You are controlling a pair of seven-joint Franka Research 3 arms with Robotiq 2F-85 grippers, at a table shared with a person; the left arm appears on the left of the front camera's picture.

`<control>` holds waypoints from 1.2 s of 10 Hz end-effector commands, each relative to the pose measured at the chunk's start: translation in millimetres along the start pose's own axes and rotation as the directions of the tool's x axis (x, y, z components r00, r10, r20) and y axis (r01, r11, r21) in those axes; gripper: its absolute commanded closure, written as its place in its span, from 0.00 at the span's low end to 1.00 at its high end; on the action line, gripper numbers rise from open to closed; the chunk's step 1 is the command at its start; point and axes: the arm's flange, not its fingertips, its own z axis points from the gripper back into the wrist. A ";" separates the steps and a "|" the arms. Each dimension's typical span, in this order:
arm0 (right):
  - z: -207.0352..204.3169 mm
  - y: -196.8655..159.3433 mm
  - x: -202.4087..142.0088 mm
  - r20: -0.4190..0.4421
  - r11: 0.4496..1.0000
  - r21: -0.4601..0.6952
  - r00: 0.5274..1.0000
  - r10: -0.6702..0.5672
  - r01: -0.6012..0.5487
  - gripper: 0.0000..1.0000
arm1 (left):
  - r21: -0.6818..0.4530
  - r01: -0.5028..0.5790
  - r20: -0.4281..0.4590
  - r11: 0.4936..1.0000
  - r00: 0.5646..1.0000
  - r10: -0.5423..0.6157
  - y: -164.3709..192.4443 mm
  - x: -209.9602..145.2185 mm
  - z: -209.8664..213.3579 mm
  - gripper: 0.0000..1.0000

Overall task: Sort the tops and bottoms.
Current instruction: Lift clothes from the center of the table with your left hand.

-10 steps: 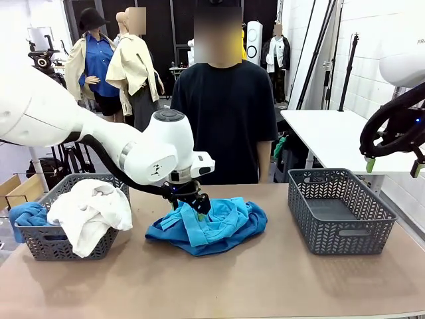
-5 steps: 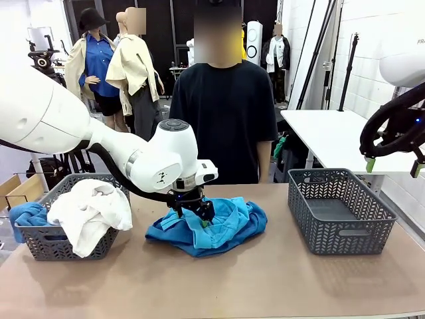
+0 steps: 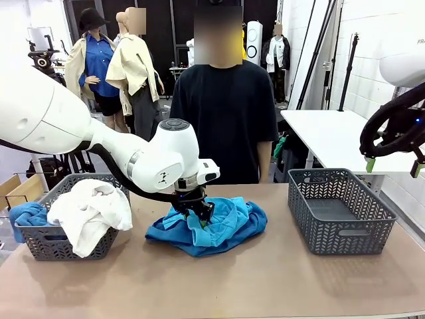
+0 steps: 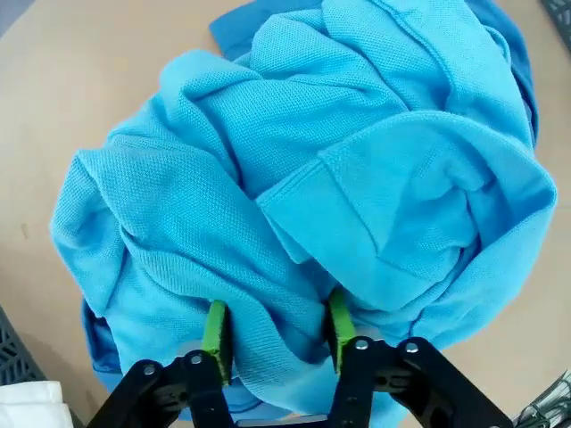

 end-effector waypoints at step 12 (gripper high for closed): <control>-0.2 -0.9 -0.6 0.000 1.000 0.003 1.000 0.006 -0.006 0.00 | -0.011 0.078 0.230 0.997 0.971 -0.073 40.4 -1.6 136.5 1.00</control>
